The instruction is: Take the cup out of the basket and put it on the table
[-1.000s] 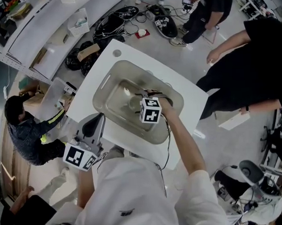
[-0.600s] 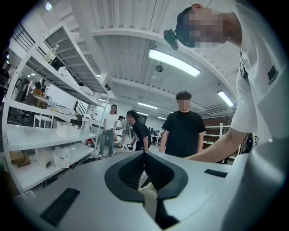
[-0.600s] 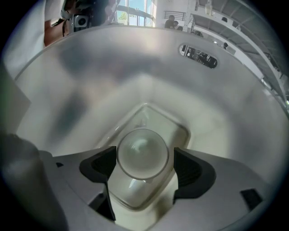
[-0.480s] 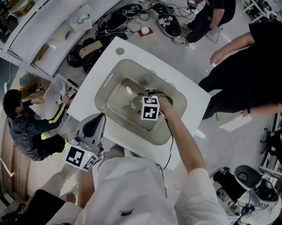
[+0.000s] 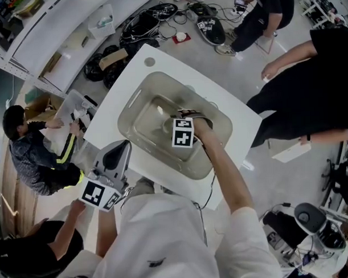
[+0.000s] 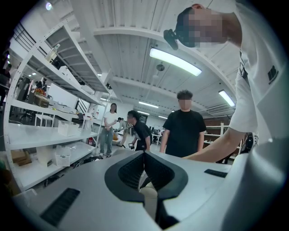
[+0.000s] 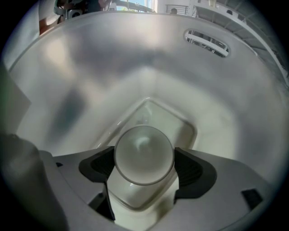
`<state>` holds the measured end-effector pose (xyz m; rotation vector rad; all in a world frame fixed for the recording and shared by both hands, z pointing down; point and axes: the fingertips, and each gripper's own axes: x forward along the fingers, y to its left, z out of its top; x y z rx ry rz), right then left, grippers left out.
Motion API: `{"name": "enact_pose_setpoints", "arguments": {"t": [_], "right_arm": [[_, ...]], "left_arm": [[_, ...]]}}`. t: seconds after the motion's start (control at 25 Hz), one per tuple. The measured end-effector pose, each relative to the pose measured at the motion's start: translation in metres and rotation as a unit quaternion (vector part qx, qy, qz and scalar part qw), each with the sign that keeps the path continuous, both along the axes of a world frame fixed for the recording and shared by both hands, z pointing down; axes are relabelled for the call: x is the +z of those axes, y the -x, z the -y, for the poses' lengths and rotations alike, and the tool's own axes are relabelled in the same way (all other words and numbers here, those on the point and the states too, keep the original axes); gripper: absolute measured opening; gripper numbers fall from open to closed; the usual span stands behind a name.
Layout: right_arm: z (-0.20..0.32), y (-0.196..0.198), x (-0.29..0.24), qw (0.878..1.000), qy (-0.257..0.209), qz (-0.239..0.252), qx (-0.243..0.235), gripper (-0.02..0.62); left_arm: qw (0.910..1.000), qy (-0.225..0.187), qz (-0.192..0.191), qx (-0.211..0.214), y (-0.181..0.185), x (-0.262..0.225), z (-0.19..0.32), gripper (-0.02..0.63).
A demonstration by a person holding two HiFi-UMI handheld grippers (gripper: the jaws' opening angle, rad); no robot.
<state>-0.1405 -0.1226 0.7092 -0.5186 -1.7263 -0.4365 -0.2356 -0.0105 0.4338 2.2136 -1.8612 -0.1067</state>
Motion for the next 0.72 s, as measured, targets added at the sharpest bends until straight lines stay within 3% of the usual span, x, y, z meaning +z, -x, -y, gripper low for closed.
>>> {"name": "enact_pose_setpoints", "arguments": {"t": [0.72], "right_arm": [[-0.0033, 0.0005, 0.0065, 1.000, 0.003, -0.017, -0.023, 0.396]], "left_arm": [[1.0000, 0.006, -0.002, 0.000, -0.0007, 0.0063, -0.0022, 0.010]]}}
